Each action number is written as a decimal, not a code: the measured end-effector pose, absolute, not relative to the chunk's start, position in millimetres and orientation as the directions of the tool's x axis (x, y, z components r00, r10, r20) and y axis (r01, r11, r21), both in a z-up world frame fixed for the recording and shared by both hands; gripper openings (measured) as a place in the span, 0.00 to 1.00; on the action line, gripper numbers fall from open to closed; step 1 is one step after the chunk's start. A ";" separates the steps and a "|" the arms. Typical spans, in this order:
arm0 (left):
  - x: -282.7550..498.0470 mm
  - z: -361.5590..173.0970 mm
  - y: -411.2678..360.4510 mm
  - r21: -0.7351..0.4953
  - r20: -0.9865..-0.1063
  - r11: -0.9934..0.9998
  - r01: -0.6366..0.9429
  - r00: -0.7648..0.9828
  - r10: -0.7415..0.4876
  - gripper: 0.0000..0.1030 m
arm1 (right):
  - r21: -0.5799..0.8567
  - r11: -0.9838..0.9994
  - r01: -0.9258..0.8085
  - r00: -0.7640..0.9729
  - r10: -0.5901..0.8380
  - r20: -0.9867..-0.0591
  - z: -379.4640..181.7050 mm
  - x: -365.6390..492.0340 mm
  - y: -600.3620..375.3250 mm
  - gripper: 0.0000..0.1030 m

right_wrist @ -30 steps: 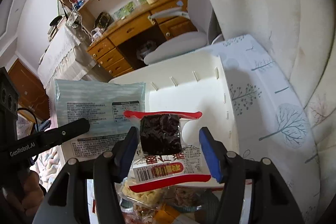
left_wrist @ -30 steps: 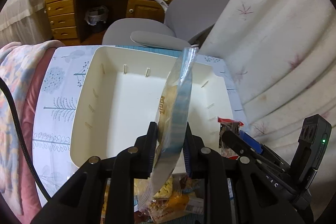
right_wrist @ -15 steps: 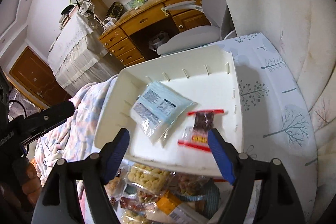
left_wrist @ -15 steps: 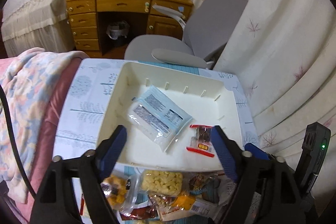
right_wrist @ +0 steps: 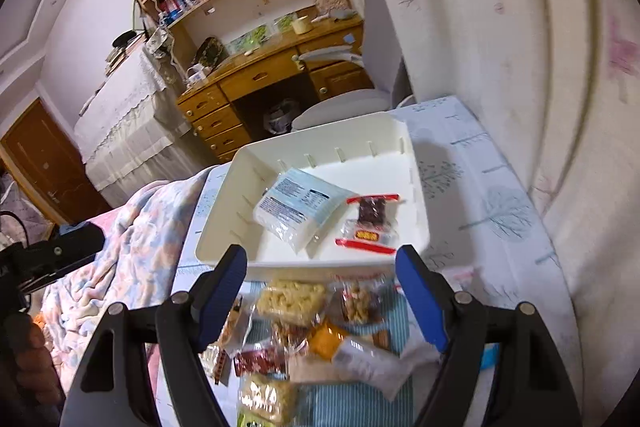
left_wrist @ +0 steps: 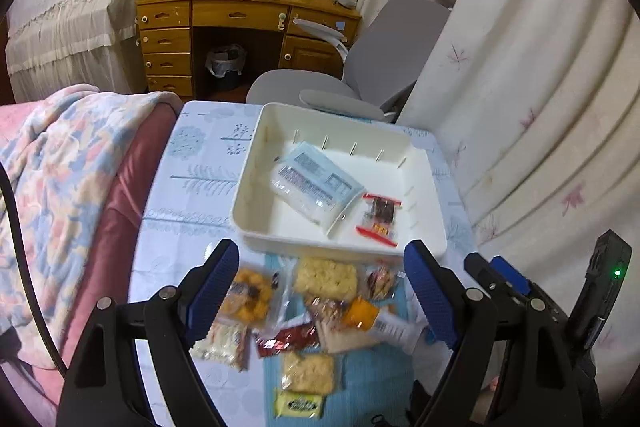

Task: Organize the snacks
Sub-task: 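Grasp the clear cracker bag with the left gripper while the right gripper grasps the blue wrapper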

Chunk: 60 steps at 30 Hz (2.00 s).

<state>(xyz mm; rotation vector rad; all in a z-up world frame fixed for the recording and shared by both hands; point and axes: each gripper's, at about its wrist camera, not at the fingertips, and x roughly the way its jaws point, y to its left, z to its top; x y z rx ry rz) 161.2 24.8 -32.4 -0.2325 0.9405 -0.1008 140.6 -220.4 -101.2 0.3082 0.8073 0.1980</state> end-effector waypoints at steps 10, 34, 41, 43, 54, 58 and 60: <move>110.5 -49.2 26.5 -0.224 -0.823 0.974 0.024 0.531 -0.202 0.81 | 0.273 0.962 0.028 0.714 0.172 -0.679 -104.1 62.5 -217.9 0.75; 101.0 -156.3 -8.3 -0.174 -0.958 0.985 -0.006 0.232 -0.168 0.81 | 0.153 0.987 0.056 0.526 0.101 -0.845 -167.8 40.2 -274.5 0.75; 114.9 -190.2 -18.2 -0.157 -0.978 0.983 -0.095 0.152 -0.142 0.82 | 0.122 0.993 0.008 0.399 0.108 -0.910 -197.6 68.7 -289.4 0.75; 118.2 -201.9 -20.9 -0.142 -0.984 0.982 -0.125 0.122 -0.127 0.82 | 0.132 0.991 -0.008 0.370 0.125 -0.921 -204.1 76.3 -293.4 0.75; 132.5 -252.8 -37.8 -0.035 -0.999 0.975 -0.219 -0.023 -0.041 0.82 | 0.163 0.979 -0.120 0.220 0.186 -0.957 -236.1 122.8 -304.4 0.75; 139.1 -260.7 -44.7 0.006 -0.999 0.976 -0.217 -0.035 -0.001 0.82 | 0.168 0.969 -0.179 0.168 0.198 -0.966 -247.3 133.6 -301.7 0.75; 142.8 -264.9 -47.2 0.023 -0.999 0.975 -0.219 -0.046 0.013 0.82 | 0.166 0.966 -0.197 0.154 0.198 -0.968 -251.9 137.7 -300.9 0.74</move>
